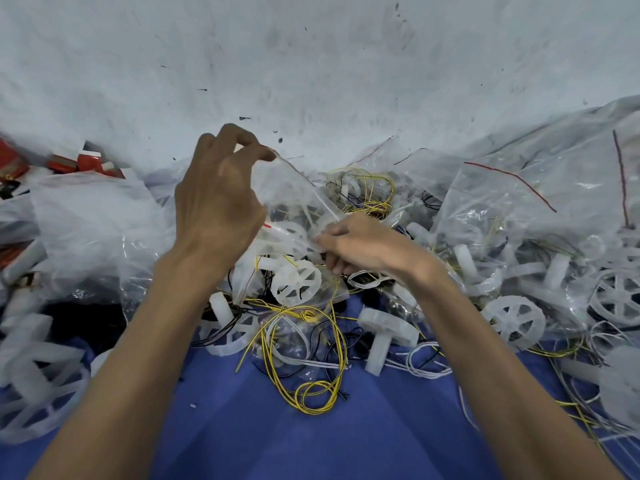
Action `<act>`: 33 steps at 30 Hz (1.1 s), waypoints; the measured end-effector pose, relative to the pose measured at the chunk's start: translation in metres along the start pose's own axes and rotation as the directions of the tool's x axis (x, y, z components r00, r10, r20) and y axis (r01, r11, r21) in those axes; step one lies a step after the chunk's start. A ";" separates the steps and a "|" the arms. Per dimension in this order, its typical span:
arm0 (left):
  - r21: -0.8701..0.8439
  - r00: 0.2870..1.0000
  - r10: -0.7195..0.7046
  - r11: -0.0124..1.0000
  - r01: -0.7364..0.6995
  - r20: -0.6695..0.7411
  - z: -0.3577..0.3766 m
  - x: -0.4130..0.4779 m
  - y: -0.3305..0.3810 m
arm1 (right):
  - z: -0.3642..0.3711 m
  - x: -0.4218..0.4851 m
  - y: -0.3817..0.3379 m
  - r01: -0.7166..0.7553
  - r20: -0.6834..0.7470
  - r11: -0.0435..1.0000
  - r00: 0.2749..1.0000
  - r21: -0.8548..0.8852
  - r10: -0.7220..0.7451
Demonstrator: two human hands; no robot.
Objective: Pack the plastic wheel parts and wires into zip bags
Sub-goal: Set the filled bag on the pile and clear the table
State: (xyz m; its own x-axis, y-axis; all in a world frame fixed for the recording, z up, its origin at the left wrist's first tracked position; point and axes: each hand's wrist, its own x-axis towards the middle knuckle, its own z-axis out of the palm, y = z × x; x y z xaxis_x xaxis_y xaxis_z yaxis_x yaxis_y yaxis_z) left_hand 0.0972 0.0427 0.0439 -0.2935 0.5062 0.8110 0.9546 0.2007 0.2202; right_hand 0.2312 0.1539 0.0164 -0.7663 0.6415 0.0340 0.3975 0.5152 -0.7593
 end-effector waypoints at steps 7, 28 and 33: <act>0.042 0.987 0.086 0.995 -0.092 0.138 0.009 0.000 -0.016 | -0.029 -0.025 0.009 0.275 0.210 0.959 0.935 0.071 -0.284; -0.178 0.901 0.183 0.977 -0.121 0.394 0.011 0.002 -0.034 | -0.033 -0.015 0.054 -0.025 0.587 0.857 0.718 -0.514 0.373; -0.168 0.906 0.169 0.980 -0.110 0.388 0.011 0.001 -0.032 | -0.037 -0.018 0.059 -0.060 0.603 0.871 0.698 -0.487 0.386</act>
State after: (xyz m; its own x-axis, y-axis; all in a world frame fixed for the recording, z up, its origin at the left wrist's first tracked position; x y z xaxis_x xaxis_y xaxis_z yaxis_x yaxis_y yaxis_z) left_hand 0.0660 0.0457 0.0321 -0.1250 0.8177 0.5619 0.9761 -0.0002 0.2175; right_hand 0.2872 0.1939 -0.0047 -0.6861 0.3037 -0.6611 0.6384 0.6872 -0.3468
